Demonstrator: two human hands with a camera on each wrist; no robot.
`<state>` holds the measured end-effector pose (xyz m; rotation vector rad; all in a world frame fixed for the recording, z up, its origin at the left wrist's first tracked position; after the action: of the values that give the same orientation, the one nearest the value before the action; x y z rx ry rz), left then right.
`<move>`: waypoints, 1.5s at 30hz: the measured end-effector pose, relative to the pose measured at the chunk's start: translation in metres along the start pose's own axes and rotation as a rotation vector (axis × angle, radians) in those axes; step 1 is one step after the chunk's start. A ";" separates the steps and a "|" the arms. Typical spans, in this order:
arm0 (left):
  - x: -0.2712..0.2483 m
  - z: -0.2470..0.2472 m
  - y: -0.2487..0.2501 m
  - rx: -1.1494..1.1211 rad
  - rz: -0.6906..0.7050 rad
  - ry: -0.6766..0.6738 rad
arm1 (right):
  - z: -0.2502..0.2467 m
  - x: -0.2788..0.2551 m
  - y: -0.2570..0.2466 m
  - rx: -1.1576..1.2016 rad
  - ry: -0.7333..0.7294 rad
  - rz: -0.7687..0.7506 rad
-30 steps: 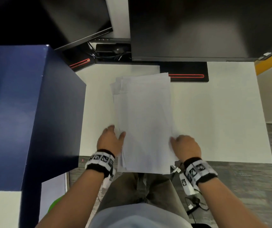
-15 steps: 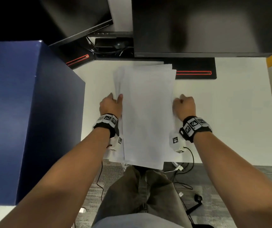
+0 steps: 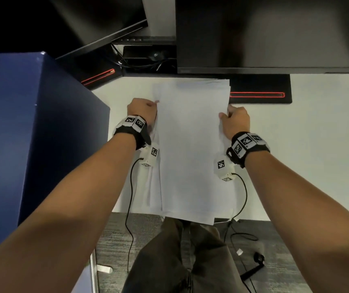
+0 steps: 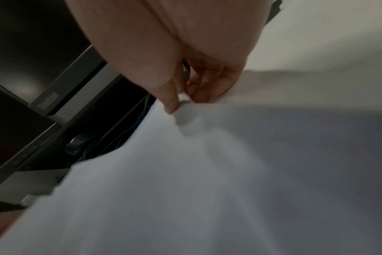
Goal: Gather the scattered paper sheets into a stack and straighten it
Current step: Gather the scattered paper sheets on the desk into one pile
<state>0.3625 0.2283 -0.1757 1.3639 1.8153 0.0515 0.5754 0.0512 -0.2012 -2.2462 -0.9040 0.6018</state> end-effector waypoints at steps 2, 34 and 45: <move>0.007 -0.003 -0.003 -0.113 -0.060 0.026 | -0.007 -0.007 0.003 -0.037 0.008 0.025; -0.142 -0.010 -0.170 -0.034 -0.113 -0.051 | -0.010 -0.185 0.023 -0.055 -0.140 0.044; -0.152 -0.019 -0.168 0.080 -0.113 0.003 | -0.010 -0.181 0.019 -0.060 -0.118 0.163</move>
<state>0.2288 0.0456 -0.1562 1.3136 1.9117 -0.0794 0.4705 -0.0956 -0.1764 -2.3752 -0.8103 0.7972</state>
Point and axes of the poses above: each hand's wrist, its own x-axis towards the middle knuckle, its own z-axis out of the palm, y = z × x, the point moved 1 cm from there along x, towards the middle knuckle, and after that the axes turned 14 degrees about -z, right-handed, at the moved point
